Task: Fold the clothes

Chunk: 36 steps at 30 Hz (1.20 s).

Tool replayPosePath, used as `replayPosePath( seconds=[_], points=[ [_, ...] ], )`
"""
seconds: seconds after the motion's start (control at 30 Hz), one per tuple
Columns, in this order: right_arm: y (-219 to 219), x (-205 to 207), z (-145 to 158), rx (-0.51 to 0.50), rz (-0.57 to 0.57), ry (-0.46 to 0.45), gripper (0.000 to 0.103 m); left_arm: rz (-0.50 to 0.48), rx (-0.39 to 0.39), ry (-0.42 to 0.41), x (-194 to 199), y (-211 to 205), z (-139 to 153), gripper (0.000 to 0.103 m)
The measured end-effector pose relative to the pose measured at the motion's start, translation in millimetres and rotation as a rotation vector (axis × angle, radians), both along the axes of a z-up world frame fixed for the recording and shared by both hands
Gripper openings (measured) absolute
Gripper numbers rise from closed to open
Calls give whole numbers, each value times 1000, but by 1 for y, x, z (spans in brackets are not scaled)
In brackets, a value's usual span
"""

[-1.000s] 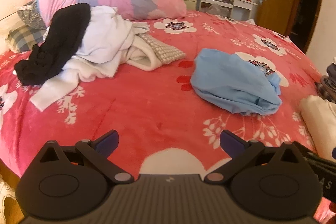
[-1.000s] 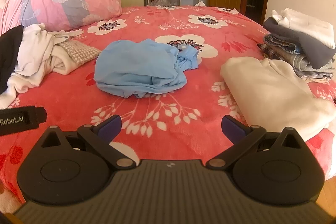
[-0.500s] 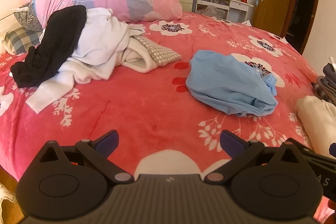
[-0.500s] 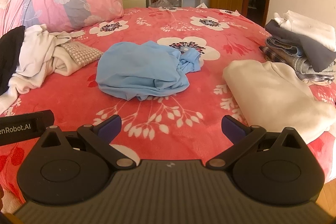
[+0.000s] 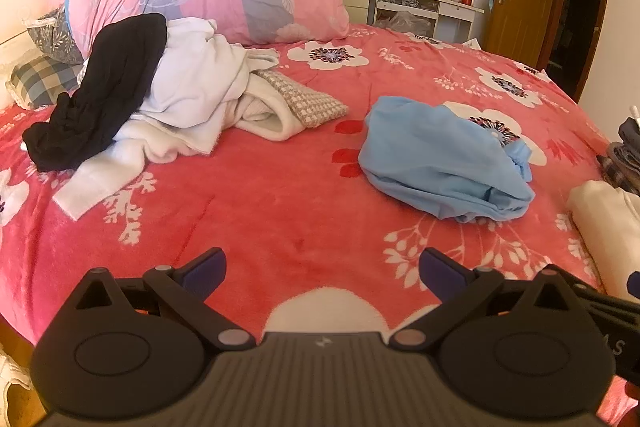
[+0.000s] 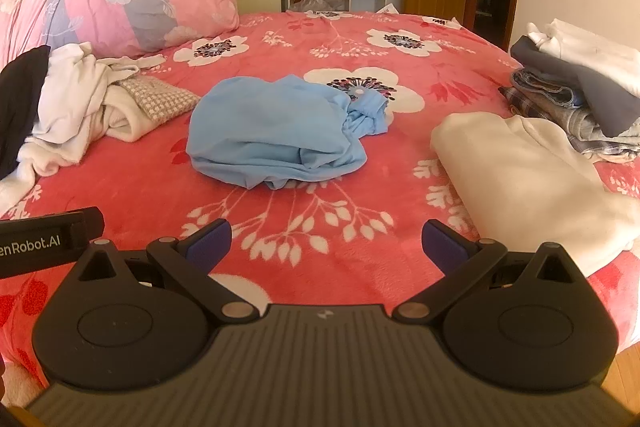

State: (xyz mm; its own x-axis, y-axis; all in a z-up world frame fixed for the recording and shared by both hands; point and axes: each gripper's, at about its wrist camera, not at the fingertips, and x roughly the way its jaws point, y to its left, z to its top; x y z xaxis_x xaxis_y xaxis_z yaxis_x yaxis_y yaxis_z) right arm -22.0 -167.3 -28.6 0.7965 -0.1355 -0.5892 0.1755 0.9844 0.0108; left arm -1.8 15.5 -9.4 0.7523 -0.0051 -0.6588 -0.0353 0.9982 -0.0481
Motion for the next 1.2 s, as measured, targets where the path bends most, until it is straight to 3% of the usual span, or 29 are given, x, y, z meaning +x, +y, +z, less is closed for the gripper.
replayPosePath(
  seconds=[0.5,0.83,0.97,1.07,1.2],
  points=[
    [-1,3,-7,4,2,2,102,-19,13,-4,5,-1,-11,103],
    [-34,7,-43,17,49,-60,102,-53,-29,-57,32,-7,-31,103],
    [-42,14,-56,-36,102,-117,102,-200,-28,-147,51,-33,-25,101],
    [-46,25,-62,-106,123,-149,100,-363,29,-210,70,-67,-24,96],
    [-56,42,-71,-162,155,-160,79,-567,195,-266,95,-125,-40,90]
  ],
)
